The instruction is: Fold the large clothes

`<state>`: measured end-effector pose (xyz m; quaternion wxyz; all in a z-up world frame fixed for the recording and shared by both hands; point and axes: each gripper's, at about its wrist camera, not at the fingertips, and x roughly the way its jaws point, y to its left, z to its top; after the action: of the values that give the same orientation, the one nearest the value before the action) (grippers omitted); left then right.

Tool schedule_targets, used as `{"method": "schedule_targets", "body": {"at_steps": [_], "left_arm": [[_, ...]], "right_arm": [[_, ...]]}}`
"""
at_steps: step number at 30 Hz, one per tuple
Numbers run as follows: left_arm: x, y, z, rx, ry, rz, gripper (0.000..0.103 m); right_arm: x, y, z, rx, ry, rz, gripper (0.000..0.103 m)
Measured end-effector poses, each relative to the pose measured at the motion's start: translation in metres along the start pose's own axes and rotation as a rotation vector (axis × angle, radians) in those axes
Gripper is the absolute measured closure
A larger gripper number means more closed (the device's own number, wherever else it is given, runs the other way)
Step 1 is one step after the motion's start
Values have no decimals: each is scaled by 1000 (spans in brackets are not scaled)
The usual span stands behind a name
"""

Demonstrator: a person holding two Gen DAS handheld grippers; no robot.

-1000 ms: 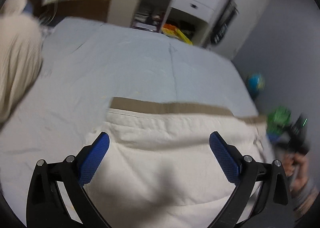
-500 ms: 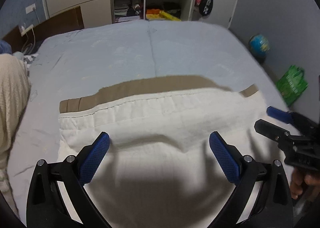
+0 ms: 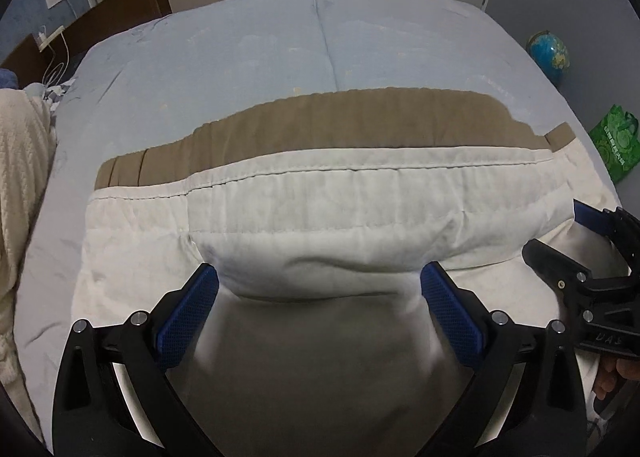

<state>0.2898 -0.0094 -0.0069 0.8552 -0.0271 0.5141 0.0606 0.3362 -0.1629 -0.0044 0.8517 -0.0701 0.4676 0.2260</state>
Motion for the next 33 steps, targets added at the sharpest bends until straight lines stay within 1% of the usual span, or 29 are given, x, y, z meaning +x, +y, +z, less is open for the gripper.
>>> {"method": "schedule_targets", "body": {"at_steps": [4, 13, 21, 26, 29, 31, 33], "left_arm": [[10, 5, -2, 3, 5, 2, 5], [27, -7, -5, 1, 4, 30, 5], [37, -4, -7, -6, -2, 36, 5], [40, -8, -13, -9, -17, 47, 5], [39, -9, -11, -6, -1, 48, 5], [35, -8, -8, -3, 11, 37, 5], [29, -5, -3, 3, 3, 26, 6]], "right_arm": [[13, -1, -2, 7, 16, -9, 15], [32, 2, -5, 0, 42, -36, 14], [42, 4, -4, 1, 51, -41, 13], [49, 4, -4, 3, 46, -42, 12], [50, 4, -4, 4, 52, -38, 12], [49, 3, -2, 6, 61, -25, 12], [45, -1, 0, 6, 62, -11, 12]]}}
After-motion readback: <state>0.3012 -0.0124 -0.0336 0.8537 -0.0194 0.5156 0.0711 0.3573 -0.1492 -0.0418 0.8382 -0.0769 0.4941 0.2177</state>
